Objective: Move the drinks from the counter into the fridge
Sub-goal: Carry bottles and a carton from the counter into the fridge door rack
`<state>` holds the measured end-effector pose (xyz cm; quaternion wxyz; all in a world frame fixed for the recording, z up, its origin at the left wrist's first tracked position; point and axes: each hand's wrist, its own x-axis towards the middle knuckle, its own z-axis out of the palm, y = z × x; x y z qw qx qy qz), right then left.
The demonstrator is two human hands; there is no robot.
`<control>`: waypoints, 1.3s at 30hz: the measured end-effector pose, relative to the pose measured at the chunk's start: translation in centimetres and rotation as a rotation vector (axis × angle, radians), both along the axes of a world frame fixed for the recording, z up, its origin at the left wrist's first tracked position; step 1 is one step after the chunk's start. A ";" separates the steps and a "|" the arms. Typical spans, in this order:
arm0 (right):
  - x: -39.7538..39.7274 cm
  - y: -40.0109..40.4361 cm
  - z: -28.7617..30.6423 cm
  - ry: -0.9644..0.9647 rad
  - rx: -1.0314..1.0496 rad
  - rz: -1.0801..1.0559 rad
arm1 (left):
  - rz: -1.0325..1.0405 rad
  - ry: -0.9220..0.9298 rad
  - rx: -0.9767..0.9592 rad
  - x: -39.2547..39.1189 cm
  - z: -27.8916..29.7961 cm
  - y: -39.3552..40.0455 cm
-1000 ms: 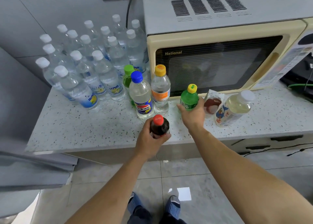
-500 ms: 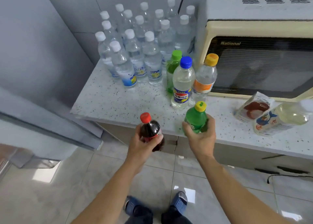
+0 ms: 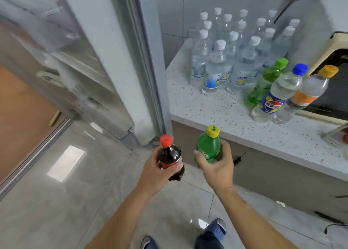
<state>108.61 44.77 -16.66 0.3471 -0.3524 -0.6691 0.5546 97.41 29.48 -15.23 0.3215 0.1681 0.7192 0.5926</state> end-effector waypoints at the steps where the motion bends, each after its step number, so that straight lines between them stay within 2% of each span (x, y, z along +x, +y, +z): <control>1: -0.7 -1.9 0.2 0.006 -0.001 0.013 | 0.017 0.003 0.000 -0.7 0.1 -2.0; 11: -6.9 -16.2 2.9 0.041 0.092 0.237 | 0.234 0.024 0.045 -7.1 2.1 -17.2; 19: -13.7 -18.1 9.0 0.161 0.161 0.393 | 0.433 0.150 0.131 -13.9 7.1 -19.6; 24: -18.0 -17.6 12.2 0.184 0.140 0.454 | 0.450 0.259 0.120 -18.5 10.5 -19.3; 33: -26.3 -18.0 12.9 0.127 0.253 0.335 | 0.438 0.383 0.091 -27.3 12.2 -17.8; 39: -32.5 -18.5 11.5 -0.013 0.225 0.197 | 0.281 0.392 0.064 -34.6 11.9 -16.4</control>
